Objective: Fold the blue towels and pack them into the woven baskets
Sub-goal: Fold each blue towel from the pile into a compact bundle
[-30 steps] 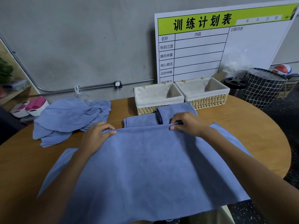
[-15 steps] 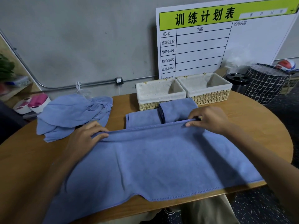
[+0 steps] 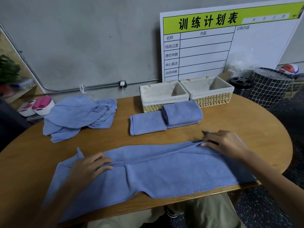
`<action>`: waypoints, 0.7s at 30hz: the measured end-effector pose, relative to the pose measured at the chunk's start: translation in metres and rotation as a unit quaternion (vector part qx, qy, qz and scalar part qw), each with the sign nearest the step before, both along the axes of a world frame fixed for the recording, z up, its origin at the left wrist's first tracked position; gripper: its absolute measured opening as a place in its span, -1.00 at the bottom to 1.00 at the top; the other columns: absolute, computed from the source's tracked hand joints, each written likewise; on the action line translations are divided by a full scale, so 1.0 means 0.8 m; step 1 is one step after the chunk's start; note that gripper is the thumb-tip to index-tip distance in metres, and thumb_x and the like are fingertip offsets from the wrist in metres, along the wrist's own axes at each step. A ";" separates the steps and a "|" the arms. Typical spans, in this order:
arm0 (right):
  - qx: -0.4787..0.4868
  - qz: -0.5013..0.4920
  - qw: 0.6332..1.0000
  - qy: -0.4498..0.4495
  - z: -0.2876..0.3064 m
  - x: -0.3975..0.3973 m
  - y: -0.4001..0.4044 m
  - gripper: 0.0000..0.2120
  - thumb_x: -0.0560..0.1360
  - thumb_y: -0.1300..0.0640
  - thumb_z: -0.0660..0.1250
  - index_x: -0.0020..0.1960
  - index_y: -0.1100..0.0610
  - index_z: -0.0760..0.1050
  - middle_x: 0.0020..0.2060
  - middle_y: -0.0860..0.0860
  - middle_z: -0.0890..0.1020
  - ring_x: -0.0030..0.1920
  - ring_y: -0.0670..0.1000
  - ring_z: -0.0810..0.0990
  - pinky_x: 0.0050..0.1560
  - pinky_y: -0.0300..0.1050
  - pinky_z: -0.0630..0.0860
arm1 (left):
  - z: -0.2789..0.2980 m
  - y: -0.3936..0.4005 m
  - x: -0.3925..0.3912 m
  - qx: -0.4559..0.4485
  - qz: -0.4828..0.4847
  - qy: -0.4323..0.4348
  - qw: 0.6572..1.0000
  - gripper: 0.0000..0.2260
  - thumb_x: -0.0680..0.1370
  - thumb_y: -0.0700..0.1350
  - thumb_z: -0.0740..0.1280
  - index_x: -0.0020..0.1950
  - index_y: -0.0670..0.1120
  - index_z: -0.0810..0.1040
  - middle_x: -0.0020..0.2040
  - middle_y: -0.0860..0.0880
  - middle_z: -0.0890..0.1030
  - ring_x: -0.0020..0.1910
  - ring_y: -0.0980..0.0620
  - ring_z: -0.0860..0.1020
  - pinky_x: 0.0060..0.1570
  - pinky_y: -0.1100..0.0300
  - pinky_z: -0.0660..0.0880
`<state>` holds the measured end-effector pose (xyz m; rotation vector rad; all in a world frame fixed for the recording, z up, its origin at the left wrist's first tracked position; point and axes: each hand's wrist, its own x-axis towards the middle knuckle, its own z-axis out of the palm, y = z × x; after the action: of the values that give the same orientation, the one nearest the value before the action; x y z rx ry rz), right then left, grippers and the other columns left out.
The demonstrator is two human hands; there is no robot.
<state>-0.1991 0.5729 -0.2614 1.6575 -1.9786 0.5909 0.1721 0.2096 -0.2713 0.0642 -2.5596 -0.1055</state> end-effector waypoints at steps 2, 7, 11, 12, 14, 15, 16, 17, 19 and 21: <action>-0.026 -0.014 1.000 -0.001 0.003 0.006 0.010 -0.57 0.64 -0.19 0.14 -0.11 0.06 0.64 -0.30 -0.04 0.64 -0.42 0.03 0.58 -0.38 -0.22 0.36 | 0.013 0.008 0.007 -0.016 0.001 0.025 1.000 -0.72 0.60 0.10 0.28 -0.12 -0.02 0.68 -0.16 0.15 0.59 -0.24 0.23 0.55 -0.19 0.41 0.42; -0.038 0.000 0.998 0.048 0.002 0.020 0.034 -0.73 0.57 -0.06 0.29 -0.12 0.09 0.64 -0.30 -0.05 0.65 -0.37 0.05 0.60 -0.33 -0.09 0.49 | 0.016 0.025 0.038 -0.014 0.034 0.012 0.999 -0.83 0.55 0.15 0.31 -0.03 0.09 0.61 -0.13 0.16 0.62 -0.21 0.23 0.56 -0.18 0.30 0.45; 0.014 0.021 0.999 0.041 -0.030 0.016 0.044 -0.65 0.62 -0.12 0.20 -0.11 0.05 0.64 -0.26 -0.05 0.65 -0.28 0.00 0.60 -0.20 -0.15 0.42 | -0.023 0.005 0.054 -0.001 0.038 -0.070 0.997 -0.69 0.58 0.31 0.20 0.04 0.16 0.61 -0.04 0.25 0.59 -0.14 0.22 0.60 -0.08 0.20 0.46; 0.012 0.018 0.999 0.036 -0.031 0.015 0.043 -0.65 0.62 -0.12 0.21 -0.12 0.06 0.64 -0.27 -0.05 0.64 -0.29 -0.01 0.59 -0.20 -0.16 0.40 | -0.022 0.004 0.053 -0.008 0.041 -0.063 0.997 -0.68 0.57 0.30 0.22 0.03 0.14 0.63 -0.04 0.24 0.60 -0.14 0.22 0.59 -0.09 0.21 0.46; 0.003 0.013 0.999 0.052 -0.027 0.014 0.036 -0.67 0.59 -0.10 0.23 -0.16 0.06 0.63 -0.35 -0.04 0.62 -0.35 0.01 0.55 -0.20 -0.14 0.37 | -0.019 -0.002 0.050 -0.049 0.027 -0.067 0.996 -0.74 0.59 0.22 0.23 0.02 0.11 0.62 -0.04 0.19 0.63 -0.13 0.16 0.62 -0.14 0.23 0.47; -0.005 0.006 0.998 0.066 -0.024 0.010 0.030 -0.68 0.59 -0.09 0.24 -0.18 0.07 0.63 -0.39 -0.02 0.59 -0.39 0.04 0.53 -0.19 -0.11 0.36 | -0.022 -0.010 0.047 -0.101 0.010 -0.072 0.992 -0.81 0.60 0.11 0.24 0.03 0.10 0.61 -0.02 0.13 0.66 -0.11 0.09 0.65 -0.16 0.25 0.50; -0.012 -0.005 0.997 0.076 -0.021 0.004 0.023 -0.66 0.59 -0.08 0.23 -0.19 0.07 0.64 -0.43 0.01 0.57 -0.41 0.09 0.52 -0.19 -0.08 0.35 | -0.023 -0.020 0.039 -0.165 -0.013 -0.071 0.984 -0.86 0.59 0.00 0.24 0.04 0.08 0.59 0.00 0.06 0.67 -0.08 0.01 0.66 -0.19 0.18 0.55; -0.015 -0.020 0.997 0.078 -0.015 -0.004 0.016 -0.61 0.62 -0.10 0.19 -0.20 0.08 0.64 -0.45 0.04 0.55 -0.42 0.14 0.52 -0.23 -0.04 0.35 | -0.020 -0.030 0.028 -0.206 -0.022 -0.066 0.976 -0.85 0.60 -0.08 0.23 0.04 0.05 0.59 0.01 0.00 0.67 -0.07 -0.04 0.66 -0.24 0.09 0.58; -0.018 -0.058 0.996 0.068 -0.003 -0.020 0.003 -0.47 0.67 -0.18 0.05 -0.19 0.09 0.63 -0.45 0.06 0.53 -0.41 0.17 0.54 -0.35 -0.10 0.29 | -0.007 -0.038 0.005 -0.206 -0.006 -0.036 0.978 -0.76 0.68 -0.05 0.18 -0.03 -0.01 0.64 -0.02 -0.01 0.67 -0.11 -0.03 0.66 -0.38 0.10 0.57; -0.038 -0.082 0.993 0.070 0.014 -0.030 -0.001 -0.49 0.67 -0.17 0.06 -0.19 0.11 0.59 -0.43 0.02 0.56 -0.44 0.16 0.55 -0.37 -0.16 0.24 | 0.015 -0.031 -0.005 -0.196 0.019 -0.008 0.980 -0.74 0.66 -0.01 0.25 -0.09 -0.03 0.68 -0.07 0.02 0.67 -0.17 0.01 0.65 -0.46 0.15 0.47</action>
<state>-0.2227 0.5723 -0.2501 1.4347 -1.9430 0.4695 0.1679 0.1848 -0.2595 -0.0385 -2.5440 0.4158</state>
